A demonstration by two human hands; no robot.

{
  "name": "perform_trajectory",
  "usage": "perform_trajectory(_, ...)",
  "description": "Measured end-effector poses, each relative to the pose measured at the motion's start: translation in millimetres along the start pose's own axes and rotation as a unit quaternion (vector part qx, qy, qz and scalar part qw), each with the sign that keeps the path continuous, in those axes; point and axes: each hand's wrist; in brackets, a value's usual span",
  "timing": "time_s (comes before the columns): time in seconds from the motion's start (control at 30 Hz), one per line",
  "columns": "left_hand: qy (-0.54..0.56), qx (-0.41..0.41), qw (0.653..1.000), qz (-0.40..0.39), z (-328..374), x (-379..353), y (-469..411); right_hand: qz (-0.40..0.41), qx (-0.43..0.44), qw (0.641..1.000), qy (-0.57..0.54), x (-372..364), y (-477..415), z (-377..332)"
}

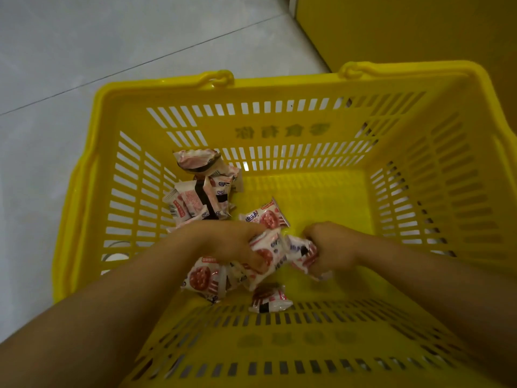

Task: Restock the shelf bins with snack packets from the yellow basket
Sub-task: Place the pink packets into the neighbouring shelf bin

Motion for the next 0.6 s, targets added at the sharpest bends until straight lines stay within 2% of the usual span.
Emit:
perform_trajectory(0.1,0.102,-0.008,0.993,0.064,-3,23,13,0.093,0.020,0.993,-0.077,24,-2,-1)
perform_trajectory(0.23,0.165,-0.005,0.974,0.156,-10,50,33,0.115,0.085,0.988,-0.054,38,-23,-19)
perform_trajectory(0.37,0.074,0.016,0.964,0.256,-16,66,47,0.087,0.124,0.987,0.051,25,-42,-40)
perform_trajectory(0.5,0.055,0.025,0.955,0.289,-16,70,49,0.080,0.145,0.975,0.151,4,-48,-50)
perform_trajectory(0.6,0.038,0.029,0.948,0.313,-14,65,41,0.095,0.138,0.972,0.163,0,-40,-44)
Point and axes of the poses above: each hand's wrist, its own y-axis away from the middle knuckle, its own x-axis out of the back of the hand, z = x × y, and after that the axes turned 10 degrees about -y, right-handed
